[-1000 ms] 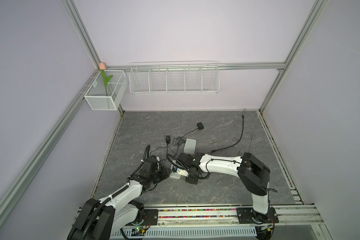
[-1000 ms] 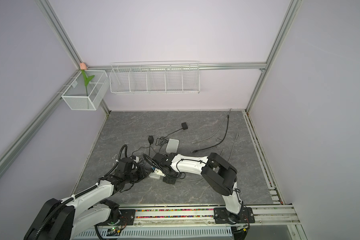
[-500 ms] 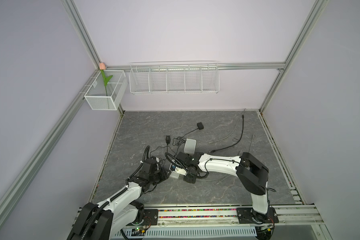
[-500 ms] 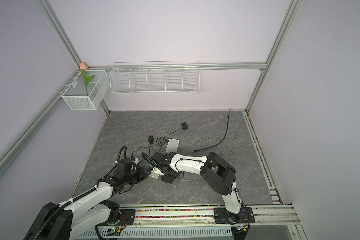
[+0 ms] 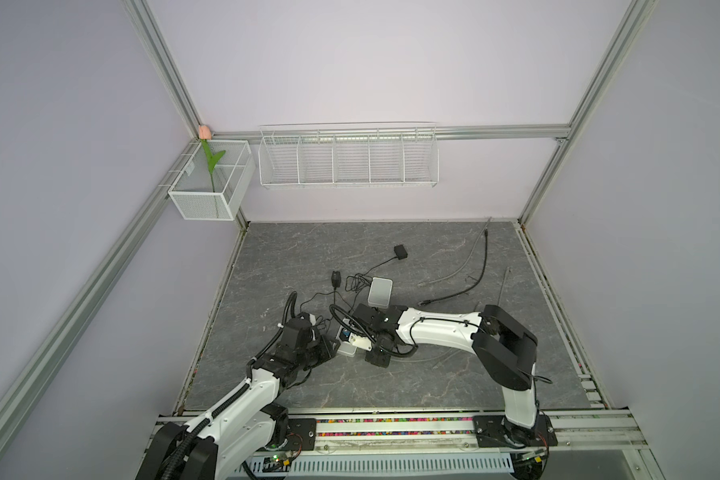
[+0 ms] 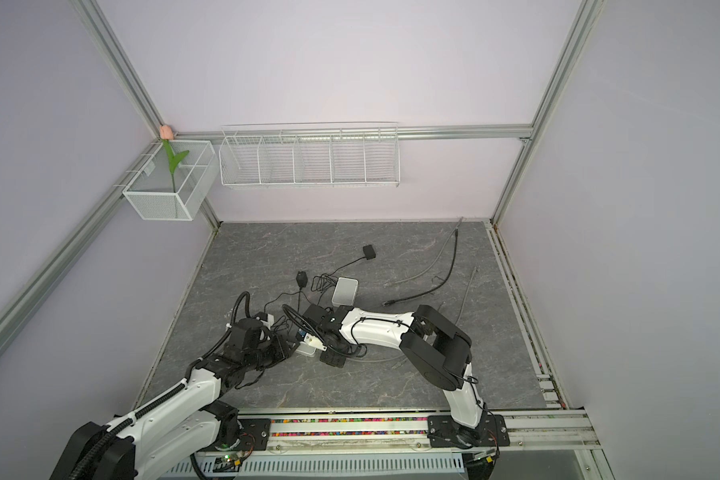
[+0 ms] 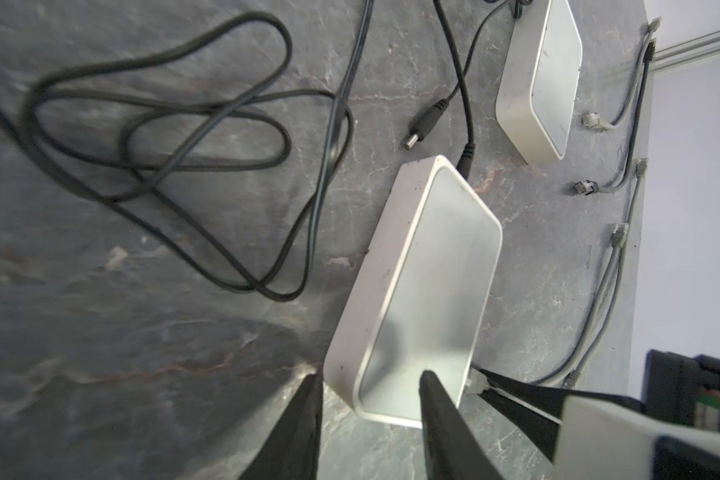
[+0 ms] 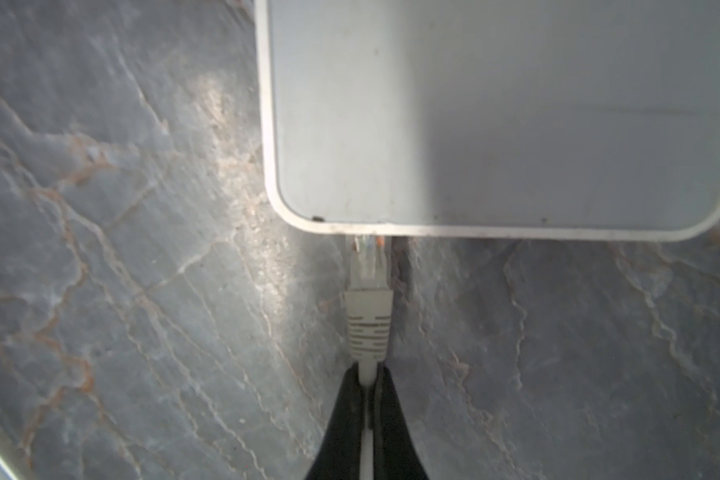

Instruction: Insert the plug into the switch port

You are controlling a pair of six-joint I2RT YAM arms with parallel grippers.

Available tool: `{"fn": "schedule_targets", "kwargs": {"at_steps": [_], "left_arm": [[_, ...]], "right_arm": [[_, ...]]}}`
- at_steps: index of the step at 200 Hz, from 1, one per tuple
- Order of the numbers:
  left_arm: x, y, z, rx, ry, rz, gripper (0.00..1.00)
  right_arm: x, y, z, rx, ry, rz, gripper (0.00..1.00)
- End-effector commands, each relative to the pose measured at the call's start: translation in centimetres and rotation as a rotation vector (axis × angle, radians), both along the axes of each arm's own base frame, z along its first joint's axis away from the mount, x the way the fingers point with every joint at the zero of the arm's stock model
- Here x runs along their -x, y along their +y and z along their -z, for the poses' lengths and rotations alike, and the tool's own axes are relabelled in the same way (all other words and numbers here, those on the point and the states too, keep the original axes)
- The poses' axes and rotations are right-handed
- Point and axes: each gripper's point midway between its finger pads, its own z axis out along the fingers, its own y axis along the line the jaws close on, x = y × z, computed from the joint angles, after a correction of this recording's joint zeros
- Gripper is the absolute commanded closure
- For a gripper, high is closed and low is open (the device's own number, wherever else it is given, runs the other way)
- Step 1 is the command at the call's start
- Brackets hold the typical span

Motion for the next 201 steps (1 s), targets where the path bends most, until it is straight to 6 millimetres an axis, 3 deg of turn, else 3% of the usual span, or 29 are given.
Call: {"fn": "schedule_targets", "kwargs": {"at_steps": [1, 101, 201], "left_arm": [[-0.9, 0.6, -1.0, -0.033, -0.033, -0.021, 0.61], [-3.5, -1.1, -1.3, -0.015, -0.054, 0.015, 0.61], [-2.1, -2.3, 1.5, -0.029, 0.042, 0.106, 0.68]], "right_arm": [[0.6, -0.6, 0.2, 0.009, 0.005, 0.008, 0.93], [0.5, -0.2, -0.2, -0.009, 0.003, 0.005, 0.93], [0.3, 1.2, -0.8, -0.051, 0.014, 0.011, 0.93]]}}
